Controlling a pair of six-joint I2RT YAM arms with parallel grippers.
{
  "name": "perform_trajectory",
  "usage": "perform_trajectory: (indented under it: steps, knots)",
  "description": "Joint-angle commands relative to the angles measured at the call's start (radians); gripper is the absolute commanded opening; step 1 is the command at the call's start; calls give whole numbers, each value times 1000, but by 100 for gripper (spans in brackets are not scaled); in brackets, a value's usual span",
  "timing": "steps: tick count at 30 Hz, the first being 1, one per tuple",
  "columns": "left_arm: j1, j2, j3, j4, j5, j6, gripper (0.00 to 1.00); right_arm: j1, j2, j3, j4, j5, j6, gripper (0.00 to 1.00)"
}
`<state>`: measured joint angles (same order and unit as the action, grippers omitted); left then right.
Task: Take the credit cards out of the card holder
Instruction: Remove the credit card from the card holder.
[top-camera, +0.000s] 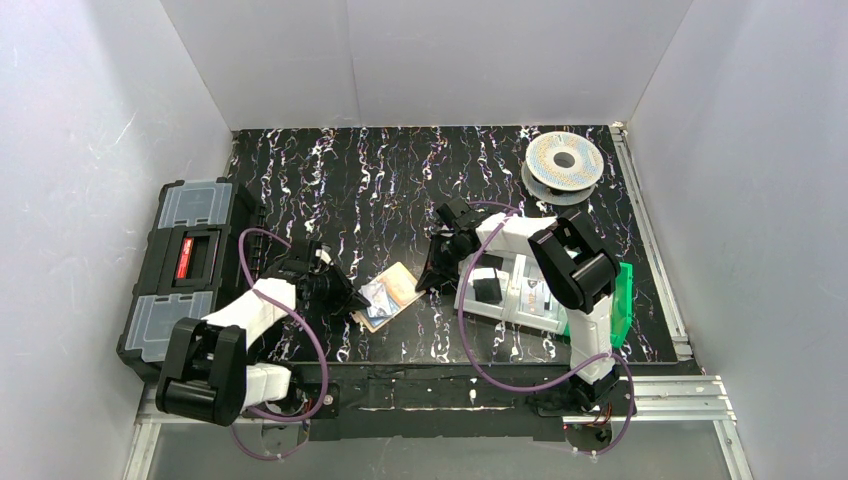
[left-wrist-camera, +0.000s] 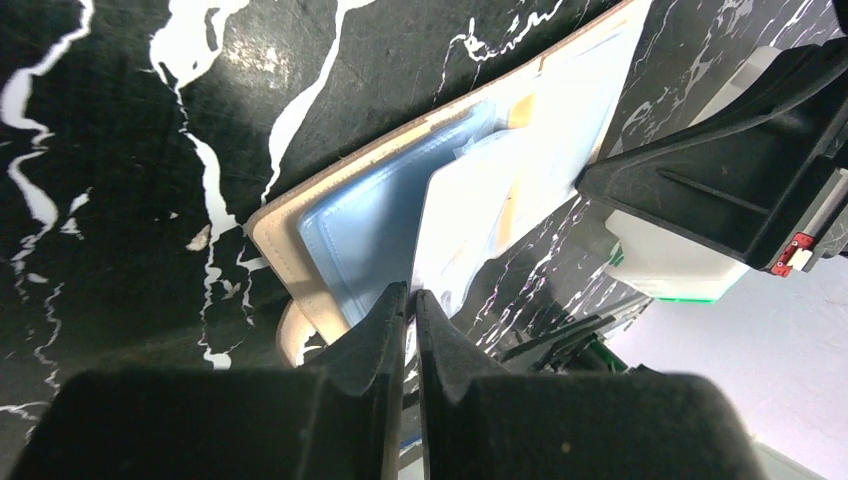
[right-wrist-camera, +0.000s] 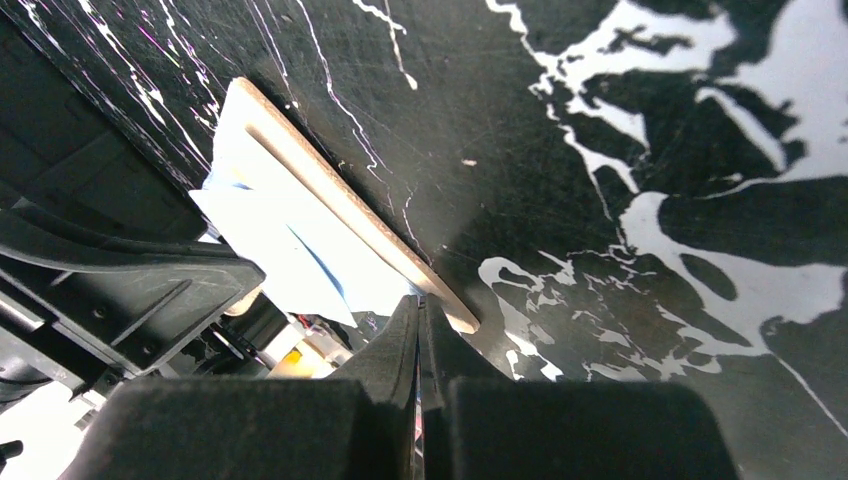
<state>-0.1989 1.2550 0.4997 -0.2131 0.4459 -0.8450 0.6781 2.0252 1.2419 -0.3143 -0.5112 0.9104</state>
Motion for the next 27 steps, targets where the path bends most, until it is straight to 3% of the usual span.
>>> perform_trajectory:
  steps: [1,5,11,27]
  knots:
    - [12,-41,26,-123,-107,54,2,0,49,2,-45,94,-33,1]
    - [12,-57,24,-124,-109,65,3,0,50,2,-45,94,-33,1]
    - [12,-66,17,-97,-79,67,16,0,51,1,-45,94,-33,1]
    - [12,34,-6,17,-24,53,24,5,62,12,-50,88,-37,1]
